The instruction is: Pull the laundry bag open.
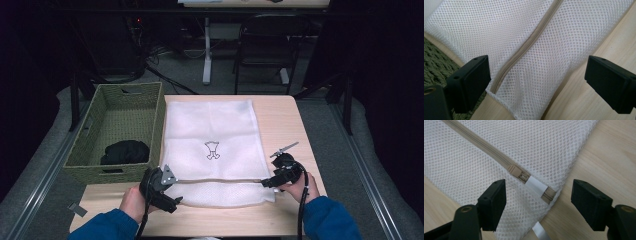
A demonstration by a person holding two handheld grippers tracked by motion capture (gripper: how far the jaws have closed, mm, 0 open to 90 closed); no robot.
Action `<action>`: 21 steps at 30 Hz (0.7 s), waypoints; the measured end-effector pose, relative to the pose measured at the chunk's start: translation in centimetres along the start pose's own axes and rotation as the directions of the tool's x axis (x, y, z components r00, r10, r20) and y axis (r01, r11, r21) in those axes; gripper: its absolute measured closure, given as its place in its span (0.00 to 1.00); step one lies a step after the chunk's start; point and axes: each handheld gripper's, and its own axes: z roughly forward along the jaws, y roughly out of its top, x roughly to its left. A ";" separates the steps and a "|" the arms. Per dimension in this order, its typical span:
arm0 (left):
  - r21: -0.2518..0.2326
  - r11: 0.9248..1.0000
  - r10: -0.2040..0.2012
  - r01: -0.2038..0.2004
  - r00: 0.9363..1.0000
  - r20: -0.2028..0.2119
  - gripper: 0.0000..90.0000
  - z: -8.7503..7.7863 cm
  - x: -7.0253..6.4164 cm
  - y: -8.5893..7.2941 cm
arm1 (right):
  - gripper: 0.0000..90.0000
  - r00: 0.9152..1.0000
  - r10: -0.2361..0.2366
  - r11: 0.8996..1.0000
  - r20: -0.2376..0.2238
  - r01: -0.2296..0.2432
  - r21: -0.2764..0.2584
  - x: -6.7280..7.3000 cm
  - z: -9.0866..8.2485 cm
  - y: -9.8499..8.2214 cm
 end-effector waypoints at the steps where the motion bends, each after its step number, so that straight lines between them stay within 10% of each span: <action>1: 0.002 1.000 0.002 -0.002 1.000 0.003 0.08 0.1 0.0 0.0 | 0.36 1.000 0.009 1.000 -0.007 -0.009 0.015 0.0 0.5 0.1; 21: 0.015 1.000 0.007 -0.007 1.000 0.001 0.08 0.4 0.0 0.1 | 0.59 0.998 0.034 0.998 0.056 -0.037 0.058 0.0 2.0 0.7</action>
